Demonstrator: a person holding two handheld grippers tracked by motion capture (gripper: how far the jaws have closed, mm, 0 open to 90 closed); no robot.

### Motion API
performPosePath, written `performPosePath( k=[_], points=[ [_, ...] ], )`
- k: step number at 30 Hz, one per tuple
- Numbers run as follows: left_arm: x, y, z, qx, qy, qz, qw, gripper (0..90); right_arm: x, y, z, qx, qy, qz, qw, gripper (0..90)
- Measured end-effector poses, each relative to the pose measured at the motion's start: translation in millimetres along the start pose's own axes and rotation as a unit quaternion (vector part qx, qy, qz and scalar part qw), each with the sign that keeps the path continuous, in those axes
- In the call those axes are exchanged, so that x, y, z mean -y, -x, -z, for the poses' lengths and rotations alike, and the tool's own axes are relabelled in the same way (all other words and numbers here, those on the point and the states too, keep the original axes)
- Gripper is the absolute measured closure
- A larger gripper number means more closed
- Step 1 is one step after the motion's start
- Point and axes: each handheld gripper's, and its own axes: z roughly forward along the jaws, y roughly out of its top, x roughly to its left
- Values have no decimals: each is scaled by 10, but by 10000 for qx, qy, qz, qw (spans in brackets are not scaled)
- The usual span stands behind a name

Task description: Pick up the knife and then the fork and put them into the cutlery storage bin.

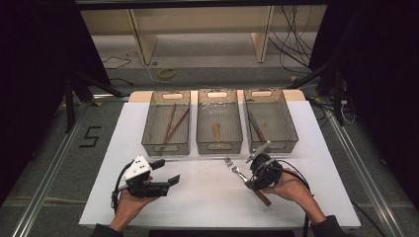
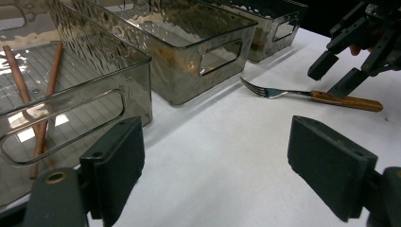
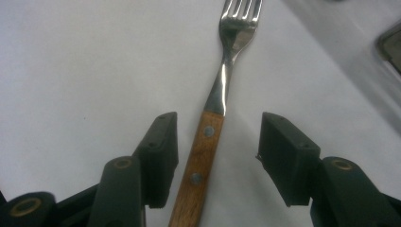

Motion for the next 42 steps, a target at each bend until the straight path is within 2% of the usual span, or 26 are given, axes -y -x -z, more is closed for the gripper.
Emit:
performPosePath(
  k=[9, 20, 24, 35, 42],
  points=[
    [0, 0, 0, -2, -2, 0, 10000, 190, 19, -11, -67, -26, -129, 75, 9999, 551],
    [1, 1, -2, 0, -10, -5, 10000, 191, 21, -53, -126, 105, -271, 235, 9993, 612],
    [1, 3, -5, 6, -15, -3, 10000, 191, 16, -80, -125, 125, -286, 326, 9990, 692],
    [2, 4, -5, 3, -15, -16, 10000, 191, 15, -29, -122, 78, -276, 158, 9995, 770],
    [1, 3, -4, 3, -16, -18, 10000, 191, 11, -40, -119, 114, -300, 178, 9993, 775]
  ],
)
